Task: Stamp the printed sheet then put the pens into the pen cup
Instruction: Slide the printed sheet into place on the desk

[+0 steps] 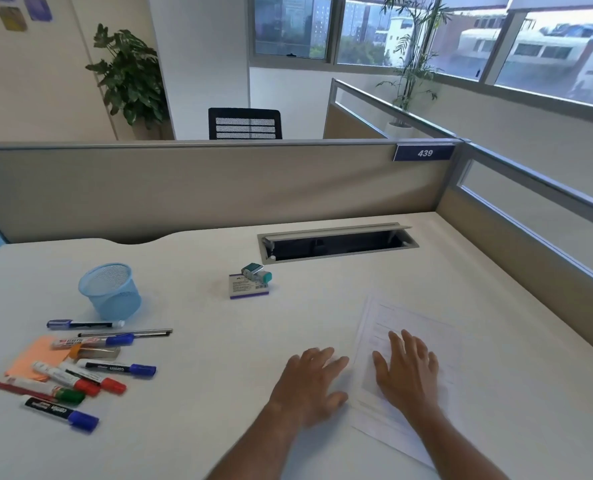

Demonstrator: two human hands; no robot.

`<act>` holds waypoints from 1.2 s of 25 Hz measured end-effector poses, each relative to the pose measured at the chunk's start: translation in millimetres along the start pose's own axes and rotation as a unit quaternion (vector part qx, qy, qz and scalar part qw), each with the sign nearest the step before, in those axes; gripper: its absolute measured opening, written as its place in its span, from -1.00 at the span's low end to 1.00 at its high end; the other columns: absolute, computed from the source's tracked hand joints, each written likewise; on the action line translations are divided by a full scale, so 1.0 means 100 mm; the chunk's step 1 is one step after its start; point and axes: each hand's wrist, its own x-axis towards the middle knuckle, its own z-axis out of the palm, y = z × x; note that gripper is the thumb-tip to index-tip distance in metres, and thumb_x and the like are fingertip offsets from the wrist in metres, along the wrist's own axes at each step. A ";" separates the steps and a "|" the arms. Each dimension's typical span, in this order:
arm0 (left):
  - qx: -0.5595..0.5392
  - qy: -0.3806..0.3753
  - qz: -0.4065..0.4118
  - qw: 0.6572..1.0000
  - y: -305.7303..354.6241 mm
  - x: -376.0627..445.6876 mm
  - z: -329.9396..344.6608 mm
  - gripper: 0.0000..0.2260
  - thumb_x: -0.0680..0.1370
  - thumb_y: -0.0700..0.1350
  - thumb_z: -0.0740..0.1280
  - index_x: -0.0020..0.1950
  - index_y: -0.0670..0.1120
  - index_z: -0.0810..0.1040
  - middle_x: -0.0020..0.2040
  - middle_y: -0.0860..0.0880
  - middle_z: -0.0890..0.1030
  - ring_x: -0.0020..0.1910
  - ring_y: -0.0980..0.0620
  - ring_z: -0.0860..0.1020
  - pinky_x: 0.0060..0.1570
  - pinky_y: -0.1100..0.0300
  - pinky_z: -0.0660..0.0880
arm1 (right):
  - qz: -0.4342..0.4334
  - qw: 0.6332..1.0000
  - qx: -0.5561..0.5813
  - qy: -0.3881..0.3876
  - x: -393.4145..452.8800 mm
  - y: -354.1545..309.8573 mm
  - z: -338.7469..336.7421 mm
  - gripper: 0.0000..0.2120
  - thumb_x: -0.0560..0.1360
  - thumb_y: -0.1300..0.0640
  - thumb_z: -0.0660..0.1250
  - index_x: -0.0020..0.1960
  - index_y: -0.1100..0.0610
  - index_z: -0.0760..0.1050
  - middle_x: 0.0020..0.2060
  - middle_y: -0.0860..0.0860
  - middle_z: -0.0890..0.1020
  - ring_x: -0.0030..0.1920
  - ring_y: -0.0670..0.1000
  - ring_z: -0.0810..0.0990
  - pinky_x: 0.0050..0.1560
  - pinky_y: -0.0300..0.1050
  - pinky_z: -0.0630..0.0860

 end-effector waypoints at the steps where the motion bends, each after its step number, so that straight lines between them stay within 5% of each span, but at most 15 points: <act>1: 0.014 -0.017 0.002 1.000 0.05 0.00 0.04 -0.46 0.56 0.18 0.15 0.52 0.14 0.13 0.58 -0.03 0.12 0.52 -0.06 0.10 0.44 -0.10 0.09 | 0.011 1.000 -0.014 -0.015 -0.01 0.05 0.01 -0.41 0.56 -0.23 0.10 0.50 0.03 0.22 0.51 0.07 0.27 0.49 0.14 0.18 0.45 0.21 0.13; 11: 0.033 -0.036 -0.012 0.999 -0.05 -0.15 0.16 -0.47 0.55 0.24 0.09 0.50 0.13 0.15 0.59 -0.05 0.06 0.55 -0.10 0.00 0.48 -0.16 -0.08 | -0.011 0.999 -0.008 -0.049 -0.08 -0.04 0.12 -0.37 0.56 -0.30 -0.02 0.53 -0.03 0.11 0.55 0.05 0.16 0.53 0.13 0.07 0.48 0.27 0.01; 30: 0.041 0.045 -0.190 0.980 -1.14 -1.13 0.05 -0.32 0.51 0.42 -0.10 0.57 0.14 -0.01 0.61 0.04 -0.09 0.57 0.04 -0.16 0.48 0.02 -0.28 | -0.236 0.968 0.048 -0.076 -0.67 -1.32 0.40 -0.31 0.50 -0.36 -0.06 0.53 -0.06 0.13 0.58 0.03 0.07 0.56 0.09 -0.06 0.47 0.21 -0.33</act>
